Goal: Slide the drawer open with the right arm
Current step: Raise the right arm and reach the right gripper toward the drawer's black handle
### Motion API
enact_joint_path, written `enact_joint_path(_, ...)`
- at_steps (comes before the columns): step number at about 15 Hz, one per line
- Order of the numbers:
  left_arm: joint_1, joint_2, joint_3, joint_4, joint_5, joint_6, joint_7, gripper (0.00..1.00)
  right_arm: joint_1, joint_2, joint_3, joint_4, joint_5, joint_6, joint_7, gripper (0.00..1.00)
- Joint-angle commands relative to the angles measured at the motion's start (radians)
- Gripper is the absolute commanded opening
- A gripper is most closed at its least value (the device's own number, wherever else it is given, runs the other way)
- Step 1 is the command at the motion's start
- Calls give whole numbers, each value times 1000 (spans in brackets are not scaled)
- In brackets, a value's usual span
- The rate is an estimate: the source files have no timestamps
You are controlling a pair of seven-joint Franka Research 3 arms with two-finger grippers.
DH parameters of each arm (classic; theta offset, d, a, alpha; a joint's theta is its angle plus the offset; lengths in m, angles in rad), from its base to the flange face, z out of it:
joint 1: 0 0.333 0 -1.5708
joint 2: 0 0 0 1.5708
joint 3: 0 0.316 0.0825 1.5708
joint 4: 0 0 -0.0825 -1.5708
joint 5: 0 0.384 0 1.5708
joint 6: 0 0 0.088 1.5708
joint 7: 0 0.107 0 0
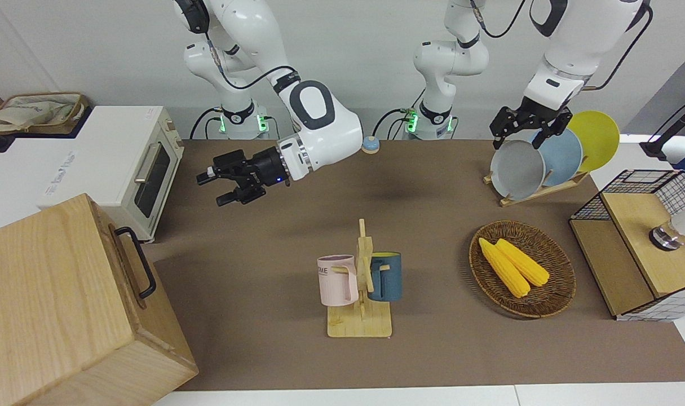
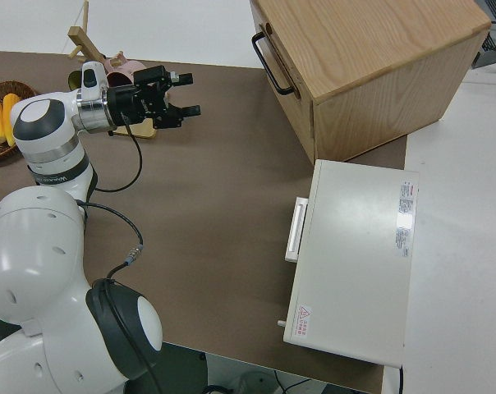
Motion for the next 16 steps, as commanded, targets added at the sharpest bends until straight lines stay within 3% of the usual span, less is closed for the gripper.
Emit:
enact_joint_path(1, -2, -8, 3, 2, 13, -14, 1, 998, -29, 22, 9, -11, -63, 6, 23, 987)
enact_joint_path(4, -2, -8, 3, 2, 13, -14, 1, 995, -37, 30, -6, -13, -64, 37, 48, 985)
enact_joint_path(16, -2, -8, 1, 2, 13, -14, 1, 998, -57, 42, -117, -13, -95, 183, 111, 975)
